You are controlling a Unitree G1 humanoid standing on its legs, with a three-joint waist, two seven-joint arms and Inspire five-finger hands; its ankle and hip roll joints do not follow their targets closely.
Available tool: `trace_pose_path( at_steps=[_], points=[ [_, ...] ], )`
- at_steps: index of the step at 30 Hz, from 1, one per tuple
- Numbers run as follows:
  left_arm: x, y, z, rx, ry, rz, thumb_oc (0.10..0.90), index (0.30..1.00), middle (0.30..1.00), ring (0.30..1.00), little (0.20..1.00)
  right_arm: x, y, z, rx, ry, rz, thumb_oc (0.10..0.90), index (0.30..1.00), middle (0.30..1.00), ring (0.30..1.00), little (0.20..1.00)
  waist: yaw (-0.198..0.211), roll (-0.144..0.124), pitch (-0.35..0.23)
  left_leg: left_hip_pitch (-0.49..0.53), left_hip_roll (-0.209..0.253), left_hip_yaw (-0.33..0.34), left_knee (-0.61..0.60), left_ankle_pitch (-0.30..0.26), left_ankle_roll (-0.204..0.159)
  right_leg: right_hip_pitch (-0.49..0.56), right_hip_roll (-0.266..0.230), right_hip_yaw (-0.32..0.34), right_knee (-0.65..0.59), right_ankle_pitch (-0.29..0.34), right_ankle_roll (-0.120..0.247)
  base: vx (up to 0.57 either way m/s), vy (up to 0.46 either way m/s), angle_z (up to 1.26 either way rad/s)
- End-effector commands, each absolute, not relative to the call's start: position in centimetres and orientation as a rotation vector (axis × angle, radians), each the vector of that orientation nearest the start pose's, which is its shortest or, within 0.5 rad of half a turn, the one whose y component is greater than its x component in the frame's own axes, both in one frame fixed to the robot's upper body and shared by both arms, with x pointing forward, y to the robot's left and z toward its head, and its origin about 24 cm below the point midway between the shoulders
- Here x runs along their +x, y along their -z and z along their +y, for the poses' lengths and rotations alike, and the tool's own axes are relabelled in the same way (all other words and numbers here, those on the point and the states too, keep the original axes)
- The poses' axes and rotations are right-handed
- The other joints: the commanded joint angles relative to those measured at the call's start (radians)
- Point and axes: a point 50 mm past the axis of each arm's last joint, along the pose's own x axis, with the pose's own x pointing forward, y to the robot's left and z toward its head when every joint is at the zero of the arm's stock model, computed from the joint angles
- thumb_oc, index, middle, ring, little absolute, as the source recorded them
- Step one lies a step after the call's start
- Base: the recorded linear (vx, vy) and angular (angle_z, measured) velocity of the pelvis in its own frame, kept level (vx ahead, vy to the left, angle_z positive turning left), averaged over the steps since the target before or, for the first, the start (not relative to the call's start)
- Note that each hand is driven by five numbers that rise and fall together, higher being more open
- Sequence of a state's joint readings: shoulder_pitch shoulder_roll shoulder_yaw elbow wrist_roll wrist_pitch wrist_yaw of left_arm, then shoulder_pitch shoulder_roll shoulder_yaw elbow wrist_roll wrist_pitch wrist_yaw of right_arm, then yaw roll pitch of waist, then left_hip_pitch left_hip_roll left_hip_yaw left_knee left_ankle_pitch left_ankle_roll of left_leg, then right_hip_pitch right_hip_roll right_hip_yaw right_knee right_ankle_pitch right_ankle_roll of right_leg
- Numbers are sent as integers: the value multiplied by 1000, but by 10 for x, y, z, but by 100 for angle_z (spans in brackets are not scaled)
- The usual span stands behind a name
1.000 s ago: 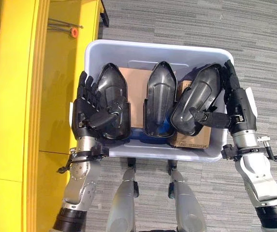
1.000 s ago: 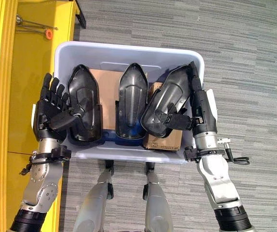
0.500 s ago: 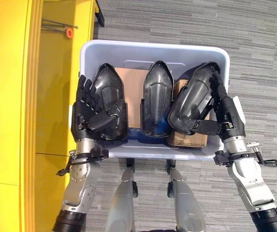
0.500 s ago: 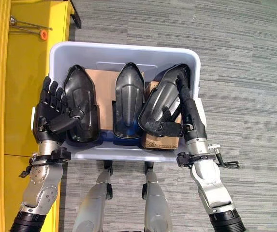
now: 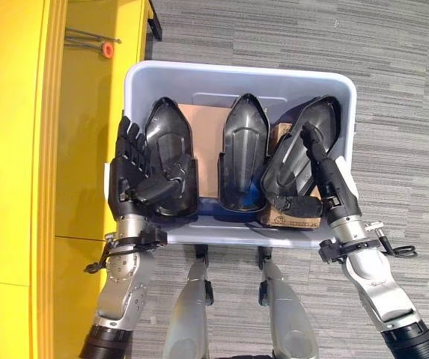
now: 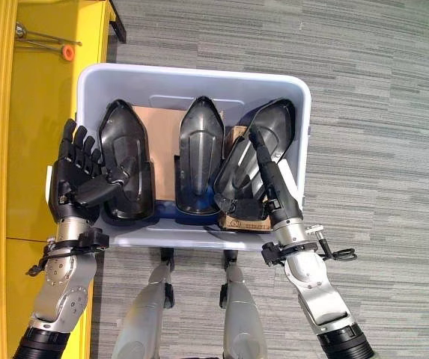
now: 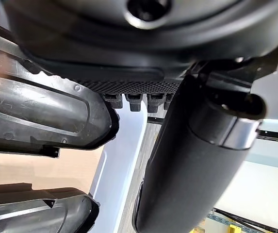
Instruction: Move parts from the plastic box to the shelf.
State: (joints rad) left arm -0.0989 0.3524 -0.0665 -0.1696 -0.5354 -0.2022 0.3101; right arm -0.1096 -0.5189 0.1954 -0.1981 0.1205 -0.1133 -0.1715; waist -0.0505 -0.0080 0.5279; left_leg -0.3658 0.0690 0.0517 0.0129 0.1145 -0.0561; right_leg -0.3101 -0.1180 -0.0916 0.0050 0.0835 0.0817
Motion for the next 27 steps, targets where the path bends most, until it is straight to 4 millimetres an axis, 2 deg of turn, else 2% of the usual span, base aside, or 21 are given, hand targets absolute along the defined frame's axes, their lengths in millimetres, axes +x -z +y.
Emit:
trace_pose_path(
  at_steps=[1,12,27],
  points=[
    [244,-177,203,-213,-125,-677,900,1000,1000,1000,1000,247,-161,-156,-348,-210,-590,900,1000,1000,1000,1000,-9,-34,-57,-40,22,60,161,-129,-6,-23,-66,25,114,-98,43,0,0,0],
    [244,-181,199,-220,-115,-695,900,1000,1000,1000,1000,251,-160,-149,-392,-207,-598,900,1000,1000,1000,1000,-8,-28,-47,-46,19,60,166,-130,-4,-29,-66,27,123,-101,43,0,0,0],
    [243,-182,197,-221,-128,-705,900,1000,1000,1000,1000,258,-157,-153,-474,-120,-596,900,1000,1000,1000,1000,-7,-19,-32,-75,17,61,195,-142,-1,-50,-66,27,148,-111,43,0,0,0]
  ],
)
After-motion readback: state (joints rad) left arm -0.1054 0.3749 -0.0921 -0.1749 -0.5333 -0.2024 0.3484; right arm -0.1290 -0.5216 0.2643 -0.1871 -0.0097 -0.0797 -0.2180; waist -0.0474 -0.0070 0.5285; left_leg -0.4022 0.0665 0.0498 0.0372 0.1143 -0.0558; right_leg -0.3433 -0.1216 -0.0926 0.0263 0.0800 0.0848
